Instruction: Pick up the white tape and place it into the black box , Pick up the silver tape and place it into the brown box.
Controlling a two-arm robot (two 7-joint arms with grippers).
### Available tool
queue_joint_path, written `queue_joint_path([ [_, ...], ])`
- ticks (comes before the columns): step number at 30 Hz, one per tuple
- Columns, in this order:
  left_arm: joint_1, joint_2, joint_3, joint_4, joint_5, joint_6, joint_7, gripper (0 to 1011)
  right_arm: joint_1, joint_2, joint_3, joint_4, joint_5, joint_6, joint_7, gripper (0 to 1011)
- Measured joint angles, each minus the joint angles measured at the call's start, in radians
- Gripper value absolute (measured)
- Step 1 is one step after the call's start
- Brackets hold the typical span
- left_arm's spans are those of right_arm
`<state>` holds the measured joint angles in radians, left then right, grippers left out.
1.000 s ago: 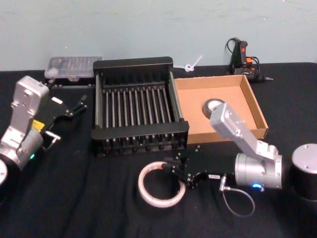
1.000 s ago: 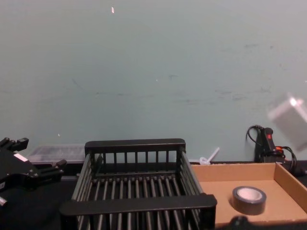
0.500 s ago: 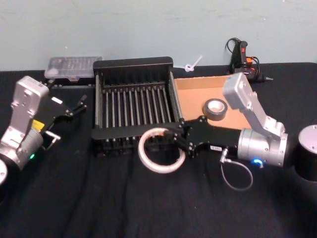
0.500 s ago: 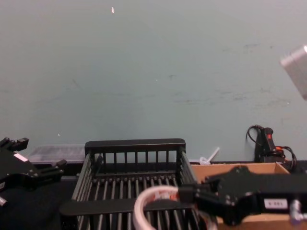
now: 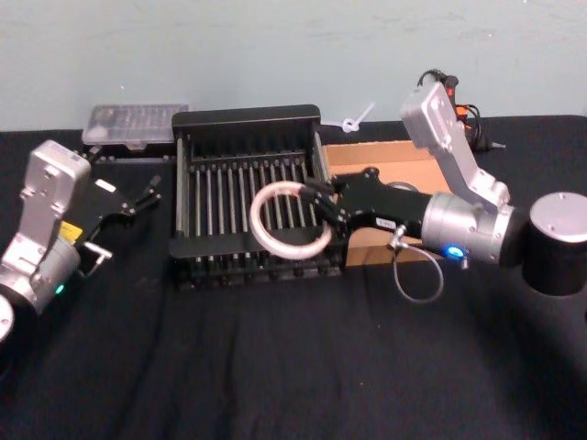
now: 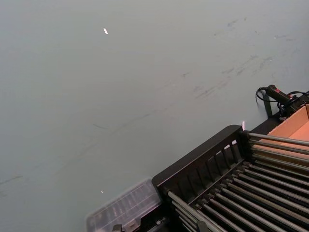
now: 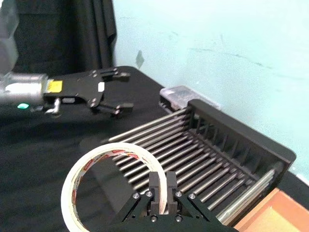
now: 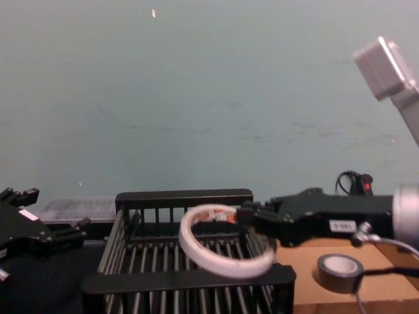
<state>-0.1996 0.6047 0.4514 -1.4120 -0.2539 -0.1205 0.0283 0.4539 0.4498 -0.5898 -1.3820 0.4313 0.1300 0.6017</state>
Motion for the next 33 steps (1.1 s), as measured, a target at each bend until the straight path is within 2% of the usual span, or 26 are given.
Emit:
queue_joint_path([
  [8, 0.000, 0.000, 0.000, 0.000, 0.000, 0.000, 0.000, 1001, 0.048, -0.057, 0.002, 0.063, -0.011, 0.026, -0.045, 96],
  [15, 0.000, 0.000, 0.000, 0.000, 0.000, 0.000, 0.000, 1001, 0.099, -0.129, 0.012, 0.149, -0.032, 0.064, -0.108, 96],
  [26, 0.000, 0.000, 0.000, 0.000, 0.000, 0.000, 0.000, 1001, 0.170, -0.233, 0.025, 0.317, -0.071, 0.050, -0.155, 96],
  [33, 0.000, 0.000, 0.000, 0.000, 0.000, 0.000, 0.000, 1001, 0.199, -0.273, 0.026, 0.396, -0.097, 0.035, -0.166, 95],
])
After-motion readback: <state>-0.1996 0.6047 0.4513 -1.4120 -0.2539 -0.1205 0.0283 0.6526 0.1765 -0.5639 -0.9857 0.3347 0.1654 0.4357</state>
